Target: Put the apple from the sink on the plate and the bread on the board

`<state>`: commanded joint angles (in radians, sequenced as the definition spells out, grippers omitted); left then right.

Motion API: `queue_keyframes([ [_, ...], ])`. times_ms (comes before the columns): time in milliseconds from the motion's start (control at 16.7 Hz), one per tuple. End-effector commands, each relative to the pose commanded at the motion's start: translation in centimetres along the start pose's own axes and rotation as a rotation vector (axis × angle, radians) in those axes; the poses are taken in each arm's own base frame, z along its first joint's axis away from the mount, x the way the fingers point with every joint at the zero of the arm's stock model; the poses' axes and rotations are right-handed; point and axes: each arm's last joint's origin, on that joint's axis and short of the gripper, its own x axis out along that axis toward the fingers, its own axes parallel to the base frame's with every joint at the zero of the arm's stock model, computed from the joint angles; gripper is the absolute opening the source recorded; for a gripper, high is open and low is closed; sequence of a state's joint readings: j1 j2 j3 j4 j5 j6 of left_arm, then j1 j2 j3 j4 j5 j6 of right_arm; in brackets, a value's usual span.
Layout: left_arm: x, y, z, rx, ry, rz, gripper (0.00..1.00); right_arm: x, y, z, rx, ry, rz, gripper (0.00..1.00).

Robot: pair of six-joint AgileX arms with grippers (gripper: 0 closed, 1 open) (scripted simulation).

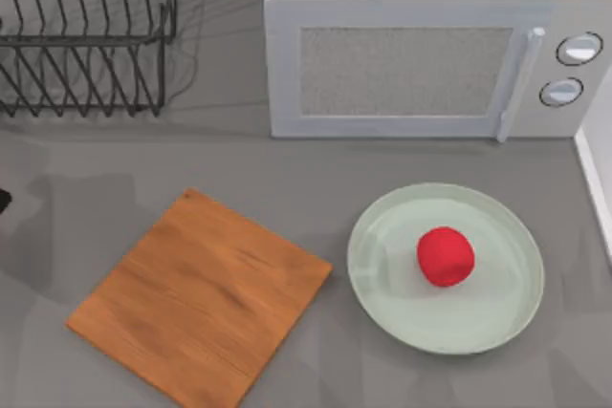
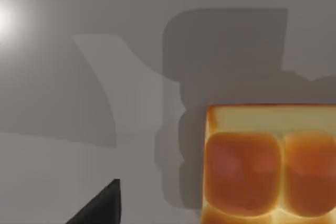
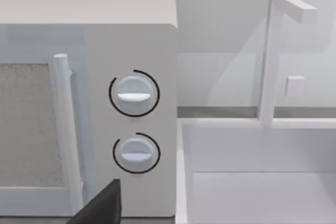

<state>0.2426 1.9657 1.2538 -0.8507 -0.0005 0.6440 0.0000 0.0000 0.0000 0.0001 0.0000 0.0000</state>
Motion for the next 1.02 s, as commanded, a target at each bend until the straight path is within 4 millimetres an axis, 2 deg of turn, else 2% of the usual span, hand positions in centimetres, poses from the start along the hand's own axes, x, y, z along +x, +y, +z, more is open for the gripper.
queue_keyframes([
  [180,2.5,-0.1,-0.2,0.0,0.004,-0.003,1.0,0.0,0.0,0.0,0.0,0.0,0.0,1.0],
  [420,2.8,-0.1,-0.2,0.0,0.006,-0.004,1.0,0.0,0.0,0.0,0.0,0.0,0.0,1.0],
  [1020,2.8,-0.1,-0.2,0.0,0.006,-0.004,0.25,0.0,0.0,0.0,0.0,0.0,0.0,1.0],
])
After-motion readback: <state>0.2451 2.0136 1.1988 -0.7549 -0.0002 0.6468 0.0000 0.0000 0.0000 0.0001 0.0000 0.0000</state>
